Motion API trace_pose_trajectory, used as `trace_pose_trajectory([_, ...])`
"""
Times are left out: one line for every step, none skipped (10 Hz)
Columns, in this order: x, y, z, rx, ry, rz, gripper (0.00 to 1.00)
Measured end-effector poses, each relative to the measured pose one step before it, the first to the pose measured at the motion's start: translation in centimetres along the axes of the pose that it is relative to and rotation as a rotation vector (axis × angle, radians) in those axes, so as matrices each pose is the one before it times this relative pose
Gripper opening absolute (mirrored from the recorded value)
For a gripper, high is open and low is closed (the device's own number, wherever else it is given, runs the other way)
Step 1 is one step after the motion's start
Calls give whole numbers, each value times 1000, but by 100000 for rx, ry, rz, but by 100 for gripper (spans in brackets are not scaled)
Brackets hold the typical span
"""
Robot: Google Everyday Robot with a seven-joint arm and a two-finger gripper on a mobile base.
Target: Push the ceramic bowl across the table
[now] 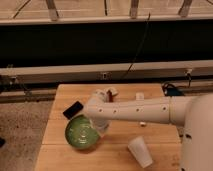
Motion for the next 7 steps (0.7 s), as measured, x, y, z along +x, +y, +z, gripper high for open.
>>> trace_pose_trajectory([-574, -662, -63, -364, 297, -2192, 0])
trace_pose_trajectory([-64, -113, -42, -186, 200, -557, 0])
trace_pose_trajectory([-58, -149, -67, -222, 265, -1289, 0])
trace_pose_trajectory([-151, -252, -100, -17, 153, -1320, 0])
trace_pose_trajectory([-435, -556, -99, -522, 226, -2064, 0])
trace_pose_trajectory([-507, -694, -111, -35, -23, -1433, 0])
trace_pose_trajectory([-549, -831, -60, 402, -146, -1450, 0])
